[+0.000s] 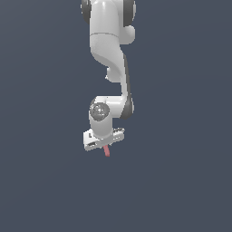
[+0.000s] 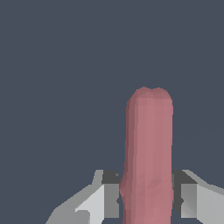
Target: Pick up the object and move it to a goal position.
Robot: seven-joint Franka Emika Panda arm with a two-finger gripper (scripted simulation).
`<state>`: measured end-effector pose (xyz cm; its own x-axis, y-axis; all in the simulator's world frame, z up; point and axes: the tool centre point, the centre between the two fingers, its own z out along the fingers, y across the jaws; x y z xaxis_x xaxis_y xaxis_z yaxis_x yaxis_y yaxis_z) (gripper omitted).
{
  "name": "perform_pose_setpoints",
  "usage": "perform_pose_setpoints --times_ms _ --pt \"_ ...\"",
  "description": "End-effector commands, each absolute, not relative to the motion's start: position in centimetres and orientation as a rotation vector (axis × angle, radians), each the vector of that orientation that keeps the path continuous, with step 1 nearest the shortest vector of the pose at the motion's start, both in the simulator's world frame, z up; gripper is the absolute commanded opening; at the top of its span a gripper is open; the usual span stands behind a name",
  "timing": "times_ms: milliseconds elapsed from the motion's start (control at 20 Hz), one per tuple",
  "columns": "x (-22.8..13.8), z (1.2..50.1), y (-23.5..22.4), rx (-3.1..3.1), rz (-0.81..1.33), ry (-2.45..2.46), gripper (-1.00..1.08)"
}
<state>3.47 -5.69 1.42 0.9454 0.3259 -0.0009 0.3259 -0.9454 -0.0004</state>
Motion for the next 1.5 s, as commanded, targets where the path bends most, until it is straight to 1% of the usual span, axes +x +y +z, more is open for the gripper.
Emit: perform_pose_setpoints --times_ms 0,500,750,1000,1450 --pt "3.5 1.4 -5.7 -3.098 0.000 -0.519 -1.00" --pt "3.5 1.5 -5.8 -3.098 0.000 -0.520 -1.00" --pt "3.4 2.9 -7.2 -3.098 0.000 -0.520 -1.00" --pt "3.1 6.0 -10.5 -3.098 0.000 -0.520 -1.00" --pt "2.5 13.5 -18.5 -3.097 0.000 -0.520 -1.00"
